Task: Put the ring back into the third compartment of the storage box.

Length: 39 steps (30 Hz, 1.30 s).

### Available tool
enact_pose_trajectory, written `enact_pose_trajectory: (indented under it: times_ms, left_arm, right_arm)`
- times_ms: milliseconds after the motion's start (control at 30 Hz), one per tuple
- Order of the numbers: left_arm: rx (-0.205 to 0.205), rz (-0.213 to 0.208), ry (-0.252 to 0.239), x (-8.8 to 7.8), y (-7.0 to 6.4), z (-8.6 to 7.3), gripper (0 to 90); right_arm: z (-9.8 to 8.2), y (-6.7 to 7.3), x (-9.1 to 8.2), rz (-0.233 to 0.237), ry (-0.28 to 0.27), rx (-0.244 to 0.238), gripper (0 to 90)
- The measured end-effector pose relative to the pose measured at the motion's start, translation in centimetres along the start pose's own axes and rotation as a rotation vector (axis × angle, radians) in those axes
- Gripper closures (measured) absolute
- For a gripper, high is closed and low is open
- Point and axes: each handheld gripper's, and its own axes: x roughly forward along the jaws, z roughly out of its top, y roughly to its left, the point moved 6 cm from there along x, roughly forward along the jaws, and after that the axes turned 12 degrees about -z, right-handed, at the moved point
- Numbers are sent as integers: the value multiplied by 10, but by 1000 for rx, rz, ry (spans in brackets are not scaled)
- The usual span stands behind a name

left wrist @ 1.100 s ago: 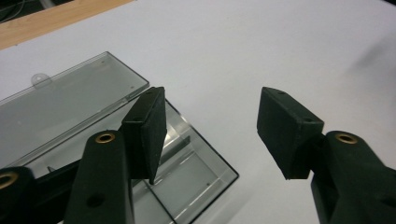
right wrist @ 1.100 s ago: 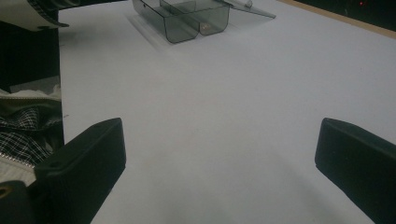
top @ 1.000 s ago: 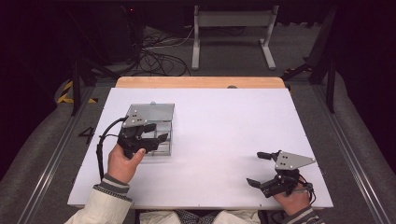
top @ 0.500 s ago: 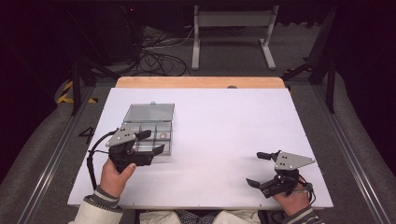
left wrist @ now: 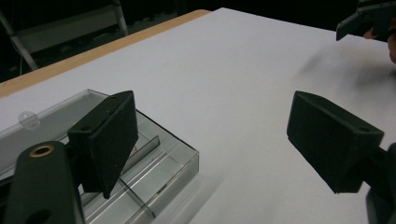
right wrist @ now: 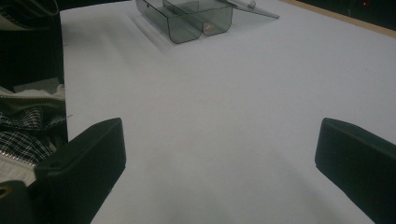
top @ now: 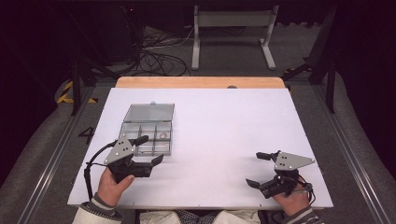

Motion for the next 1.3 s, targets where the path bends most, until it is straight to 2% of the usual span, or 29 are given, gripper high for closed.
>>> enact_pose_trajectory:
  times_ms: [400,600,800,867,1067,1200,1300]
  left_arm:
    - [26,-11,7,-1,-8,-21,149]
    - [-7,-30,-19,-5,-7,-32,149]
    - [9,-21,1,-6,-8,-42,149]
    - [-1,-29,4,-7,-9,-46,149]
    - [-3,-19,16,-8,-9,-56,147]
    - [9,-9,49,-7,-12,-61,143]
    - [3,-20,62,-5,-13,-63,143]
  right_arm:
    - [0,1,0,4,-4,-1,26]
    - [1,1,-1,8,-5,-1,26]
    - [1,2,-1,10,-6,-3,25]
    - [1,2,-1,11,-8,-2,26]
    - [1,2,0,12,-5,-6,26]
    - [0,2,0,14,-3,-6,26]
    - [1,2,0,13,-3,-8,26]
